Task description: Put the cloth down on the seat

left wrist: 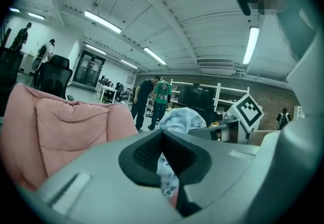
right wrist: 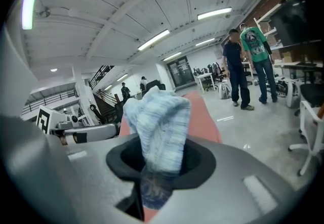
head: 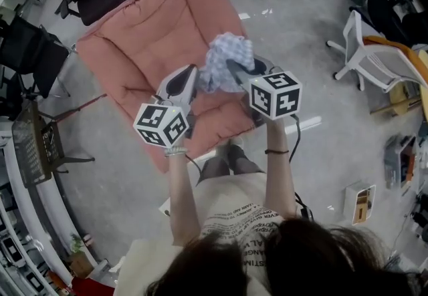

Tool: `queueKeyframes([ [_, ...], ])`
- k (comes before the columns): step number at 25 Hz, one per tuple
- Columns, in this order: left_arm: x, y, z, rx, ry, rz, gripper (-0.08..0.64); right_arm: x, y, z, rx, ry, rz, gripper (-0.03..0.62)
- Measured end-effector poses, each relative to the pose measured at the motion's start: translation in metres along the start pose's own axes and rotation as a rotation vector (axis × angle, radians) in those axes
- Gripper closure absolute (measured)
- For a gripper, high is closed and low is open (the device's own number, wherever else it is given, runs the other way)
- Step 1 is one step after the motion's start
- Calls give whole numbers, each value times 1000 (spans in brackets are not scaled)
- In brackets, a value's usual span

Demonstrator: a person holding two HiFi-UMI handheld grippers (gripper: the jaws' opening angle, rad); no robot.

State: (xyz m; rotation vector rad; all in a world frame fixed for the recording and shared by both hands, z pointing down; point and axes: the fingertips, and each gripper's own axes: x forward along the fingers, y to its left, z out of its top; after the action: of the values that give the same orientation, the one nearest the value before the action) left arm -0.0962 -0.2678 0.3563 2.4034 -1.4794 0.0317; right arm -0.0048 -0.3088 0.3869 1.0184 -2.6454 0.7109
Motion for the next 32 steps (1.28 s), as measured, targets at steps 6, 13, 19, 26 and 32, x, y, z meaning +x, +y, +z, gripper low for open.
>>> queueKeyframes([
  [6,7,28,-22,-25,64,-6,562,35,-10,0,3,35,11,472],
  [13,39,64,-46,-21,144,-46,561,84,-28,-10,-19,86,34,472],
  [19,60,87,-68,-24,181,-63,561,113,-48,-28,-24,110,52,472],
  [26,80,101,-105,-67,226,-93,561,146,-72,-63,27,143,76,472],
  [32,93,121,-148,-88,273,-91,561,173,-101,-101,54,197,68,472],
])
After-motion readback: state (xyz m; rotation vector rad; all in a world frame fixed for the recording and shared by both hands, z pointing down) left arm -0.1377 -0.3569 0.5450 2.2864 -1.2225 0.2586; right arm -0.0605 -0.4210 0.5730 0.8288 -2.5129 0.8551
